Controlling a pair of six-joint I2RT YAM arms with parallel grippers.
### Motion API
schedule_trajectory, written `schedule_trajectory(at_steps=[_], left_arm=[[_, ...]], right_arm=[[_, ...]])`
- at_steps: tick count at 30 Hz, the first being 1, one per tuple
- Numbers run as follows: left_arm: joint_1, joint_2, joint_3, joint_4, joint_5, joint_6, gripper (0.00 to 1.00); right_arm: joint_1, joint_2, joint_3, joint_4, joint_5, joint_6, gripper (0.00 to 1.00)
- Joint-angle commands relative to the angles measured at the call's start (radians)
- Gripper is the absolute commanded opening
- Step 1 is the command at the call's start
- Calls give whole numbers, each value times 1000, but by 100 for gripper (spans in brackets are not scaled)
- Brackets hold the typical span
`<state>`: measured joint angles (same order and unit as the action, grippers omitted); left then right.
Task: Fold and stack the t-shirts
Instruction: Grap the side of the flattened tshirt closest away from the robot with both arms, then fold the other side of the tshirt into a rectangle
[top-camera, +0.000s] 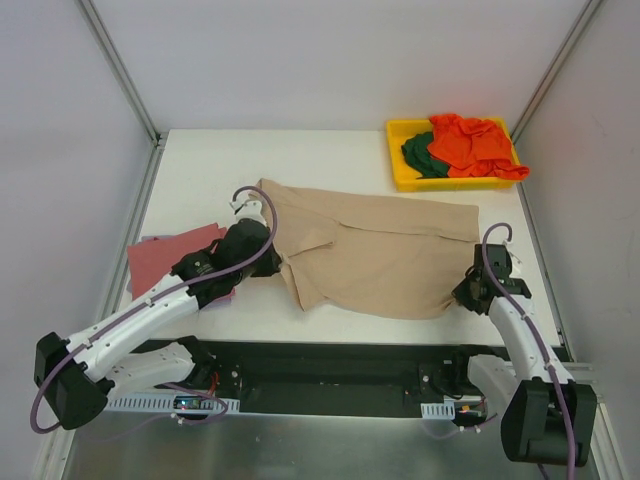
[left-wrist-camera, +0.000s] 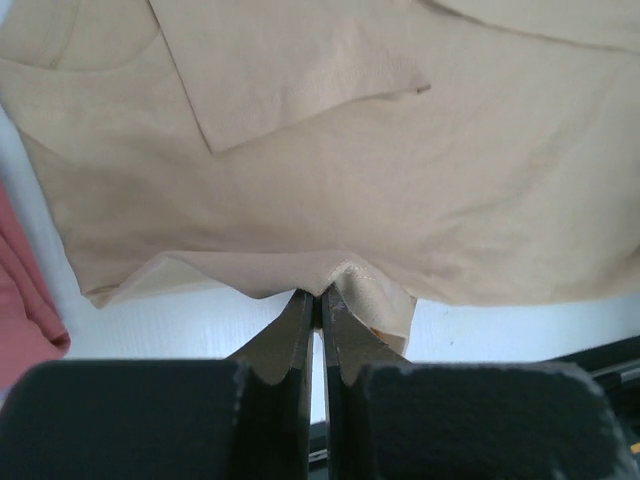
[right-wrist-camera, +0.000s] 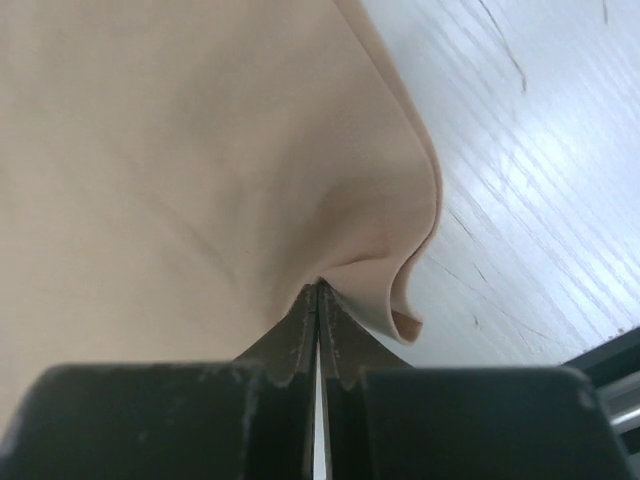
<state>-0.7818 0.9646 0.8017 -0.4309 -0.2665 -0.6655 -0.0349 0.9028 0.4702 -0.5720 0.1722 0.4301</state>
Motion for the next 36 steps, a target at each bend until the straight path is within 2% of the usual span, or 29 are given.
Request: schedule_trajectory(at_steps=[1,7,14,26,28,31,33,34,35,36], left_arm=[[84,51,79,90,56,56,0],[173,166,165,126,142,99,0],[257,334,292,132,157,132,0],[391,701,563,130,204,198,0],[409,767,608,127,213,204,0],[443,871,686,126,231,207,16],[457,943,772,115,263,243,37],[458,965,815,112,265,257,48],[458,979,836,104,289,276,64],[458,981,841,89,300,286,73]], right_arm=[[-5,33,80,44,-19,-54,1],[-5,126,166,52,-17,-77,1],[-5,280,310,63,7,-103,1],[-14,613,547,123,10,-125,1],[-14,669,585,126,6,-120,3],[-14,714,636,136,59,-131,13],[-14,720,654,147,148,-137,23],[-14,717,662,144,188,-142,40],[-14,711,665,129,217,-148,55],[-14,699,662,117,223,-157,64]])
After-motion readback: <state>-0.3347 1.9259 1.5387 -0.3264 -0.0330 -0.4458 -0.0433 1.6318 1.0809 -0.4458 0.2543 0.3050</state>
